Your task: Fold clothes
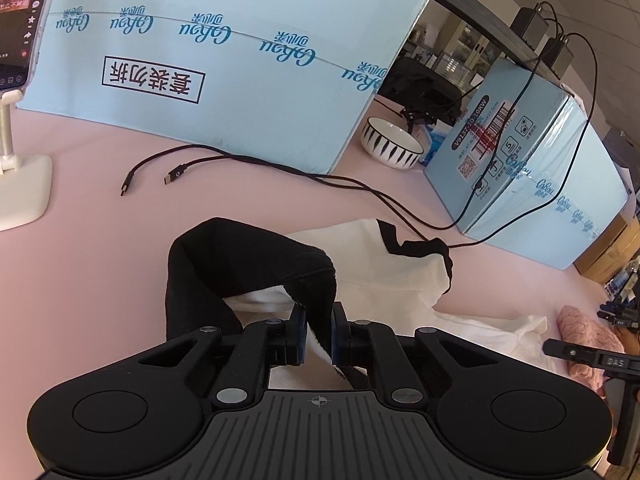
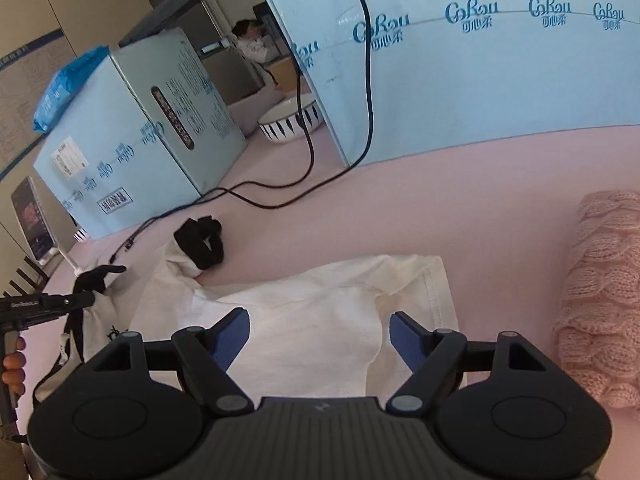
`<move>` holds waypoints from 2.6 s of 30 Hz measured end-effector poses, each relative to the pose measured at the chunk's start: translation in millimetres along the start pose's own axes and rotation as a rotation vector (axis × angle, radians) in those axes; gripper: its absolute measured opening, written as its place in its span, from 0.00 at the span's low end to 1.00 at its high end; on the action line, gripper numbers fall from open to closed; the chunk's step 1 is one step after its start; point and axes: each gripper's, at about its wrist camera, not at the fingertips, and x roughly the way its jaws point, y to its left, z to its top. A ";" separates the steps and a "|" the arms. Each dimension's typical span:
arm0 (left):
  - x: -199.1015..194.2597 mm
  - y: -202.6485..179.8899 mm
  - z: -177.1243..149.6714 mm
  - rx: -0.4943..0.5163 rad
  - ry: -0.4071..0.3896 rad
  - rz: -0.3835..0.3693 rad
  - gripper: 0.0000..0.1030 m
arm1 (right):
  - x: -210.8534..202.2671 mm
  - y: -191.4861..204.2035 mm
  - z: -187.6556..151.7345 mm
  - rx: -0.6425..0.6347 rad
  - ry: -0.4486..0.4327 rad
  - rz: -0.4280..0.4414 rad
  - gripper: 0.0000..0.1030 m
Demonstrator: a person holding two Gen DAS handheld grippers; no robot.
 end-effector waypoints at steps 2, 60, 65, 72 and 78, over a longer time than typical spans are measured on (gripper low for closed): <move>0.7 0.1 -0.3 0.003 0.002 0.001 0.10 | 6.9 5.8 0.9 -0.026 -0.007 -0.010 0.65; -77.0 -7.3 -110.7 0.373 0.225 -0.034 0.93 | -88.5 27.0 -95.5 -0.063 0.030 -0.004 0.90; -58.5 -21.1 -117.0 0.464 0.162 0.063 0.92 | -74.7 46.8 -97.9 -0.151 -0.028 -0.088 0.22; -74.3 -16.9 -90.8 0.491 0.077 0.100 0.11 | -98.1 17.7 -74.6 0.010 -0.116 0.004 0.06; -105.4 -6.8 -67.1 0.519 0.108 0.082 0.11 | -155.0 5.9 -66.4 0.024 -0.252 0.060 0.06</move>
